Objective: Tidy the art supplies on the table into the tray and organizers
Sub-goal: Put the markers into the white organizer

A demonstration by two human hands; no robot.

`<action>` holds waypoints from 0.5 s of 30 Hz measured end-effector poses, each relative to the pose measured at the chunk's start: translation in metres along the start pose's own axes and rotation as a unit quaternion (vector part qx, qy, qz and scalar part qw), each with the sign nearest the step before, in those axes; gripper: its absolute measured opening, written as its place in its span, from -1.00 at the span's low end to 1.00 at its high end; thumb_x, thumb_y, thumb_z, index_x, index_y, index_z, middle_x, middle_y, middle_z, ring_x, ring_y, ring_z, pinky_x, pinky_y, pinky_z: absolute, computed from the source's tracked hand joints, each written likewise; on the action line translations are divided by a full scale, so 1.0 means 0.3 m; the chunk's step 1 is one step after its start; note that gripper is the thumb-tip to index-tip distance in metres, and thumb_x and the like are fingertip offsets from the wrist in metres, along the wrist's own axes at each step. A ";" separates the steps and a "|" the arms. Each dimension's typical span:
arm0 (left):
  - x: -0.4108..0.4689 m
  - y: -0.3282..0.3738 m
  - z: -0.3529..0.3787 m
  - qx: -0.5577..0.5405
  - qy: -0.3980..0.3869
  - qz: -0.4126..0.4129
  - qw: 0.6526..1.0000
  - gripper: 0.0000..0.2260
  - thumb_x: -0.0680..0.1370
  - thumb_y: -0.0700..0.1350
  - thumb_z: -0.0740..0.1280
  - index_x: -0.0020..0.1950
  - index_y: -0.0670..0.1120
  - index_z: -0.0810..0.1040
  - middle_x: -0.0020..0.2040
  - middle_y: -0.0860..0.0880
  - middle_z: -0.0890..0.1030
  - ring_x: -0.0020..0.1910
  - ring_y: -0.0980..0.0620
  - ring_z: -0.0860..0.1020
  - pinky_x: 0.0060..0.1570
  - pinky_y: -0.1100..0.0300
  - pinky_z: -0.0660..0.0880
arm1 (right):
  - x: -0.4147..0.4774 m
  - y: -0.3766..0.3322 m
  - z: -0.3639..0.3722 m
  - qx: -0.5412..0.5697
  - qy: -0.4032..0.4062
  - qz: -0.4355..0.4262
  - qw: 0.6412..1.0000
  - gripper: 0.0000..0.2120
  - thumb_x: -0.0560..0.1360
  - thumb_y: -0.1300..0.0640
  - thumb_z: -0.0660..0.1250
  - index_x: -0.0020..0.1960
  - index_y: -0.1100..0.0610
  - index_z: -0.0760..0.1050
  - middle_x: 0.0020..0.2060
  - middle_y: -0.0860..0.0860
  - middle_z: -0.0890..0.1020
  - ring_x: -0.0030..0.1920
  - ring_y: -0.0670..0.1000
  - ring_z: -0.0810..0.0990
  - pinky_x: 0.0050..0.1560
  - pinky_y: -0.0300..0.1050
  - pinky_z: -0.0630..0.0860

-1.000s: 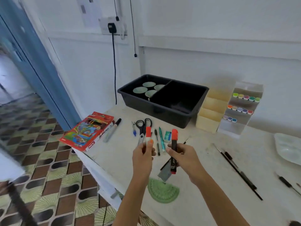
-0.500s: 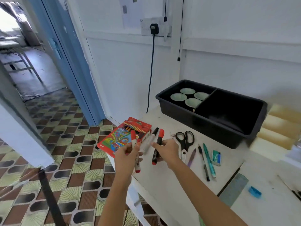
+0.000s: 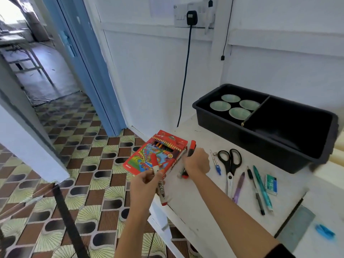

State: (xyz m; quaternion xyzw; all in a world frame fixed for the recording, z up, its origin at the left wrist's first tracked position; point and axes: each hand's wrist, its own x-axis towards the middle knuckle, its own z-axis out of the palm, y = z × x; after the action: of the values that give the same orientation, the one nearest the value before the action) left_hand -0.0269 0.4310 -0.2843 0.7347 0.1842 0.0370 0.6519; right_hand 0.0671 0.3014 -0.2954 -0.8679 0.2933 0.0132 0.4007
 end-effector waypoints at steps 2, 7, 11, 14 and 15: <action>0.001 0.016 0.024 -0.008 -0.012 0.001 1.000 -0.93 0.49 -0.16 0.40 -0.19 -0.09 0.63 -0.23 -0.17 0.66 -0.22 -0.10 0.59 -0.16 0.04 0.58 | 0.018 0.029 -0.026 0.057 -0.011 0.018 0.998 -0.79 0.46 0.10 0.38 0.03 0.17 0.48 -0.08 0.08 0.61 -0.09 0.07 0.60 -0.30 -0.16 0.39; 0.005 0.076 0.146 -0.028 -0.042 0.020 0.999 -0.94 0.50 -0.15 0.39 -0.09 -0.14 0.59 -0.14 -0.22 0.64 -0.14 -0.10 0.64 -0.16 0.08 0.60 | 0.035 0.110 -0.171 0.219 -0.067 0.001 0.973 -0.88 0.40 0.14 0.45 -0.23 0.16 0.55 -0.27 0.12 0.62 -0.19 0.14 0.62 -0.14 0.06 0.61; -0.023 0.139 0.302 -0.045 -0.064 0.044 0.996 -0.87 0.50 -0.14 0.40 0.00 -0.14 0.54 -0.08 -0.16 0.60 -0.11 -0.08 0.65 -0.11 0.05 0.60 | 0.041 0.150 -0.374 0.257 -0.055 -0.062 0.963 -0.92 0.42 0.18 0.45 -0.19 0.20 0.60 -0.24 0.19 0.64 -0.21 0.11 0.60 -0.10 0.11 0.61; -0.056 0.196 0.430 -0.039 -0.083 0.066 0.994 -0.81 0.49 -0.13 0.41 0.06 -0.12 0.50 -0.03 -0.11 0.60 -0.04 -0.07 0.62 -0.04 -0.01 0.59 | 0.041 0.190 -0.546 0.269 -0.003 -0.104 0.957 -0.88 0.42 0.16 0.46 -0.16 0.23 0.64 -0.20 0.23 0.67 -0.24 0.03 0.55 -0.12 0.00 0.55; -0.071 0.218 0.471 -0.035 -0.094 0.075 0.992 -0.78 0.49 -0.12 0.41 0.09 -0.11 0.49 -0.04 -0.10 0.61 -0.05 -0.05 0.61 -0.02 0.00 0.58 | 0.042 0.208 -0.599 0.272 0.011 -0.108 0.956 -0.89 0.41 0.15 0.46 -0.18 0.21 0.64 -0.20 0.23 0.67 -0.23 0.04 0.58 -0.05 0.07 0.57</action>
State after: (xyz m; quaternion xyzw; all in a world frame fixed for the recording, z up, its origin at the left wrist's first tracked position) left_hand 0.0096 0.2854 -0.2376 0.7237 0.0649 0.0229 0.6867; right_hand 0.0070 0.1371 -0.2198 -0.7524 0.1944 -0.1199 0.6178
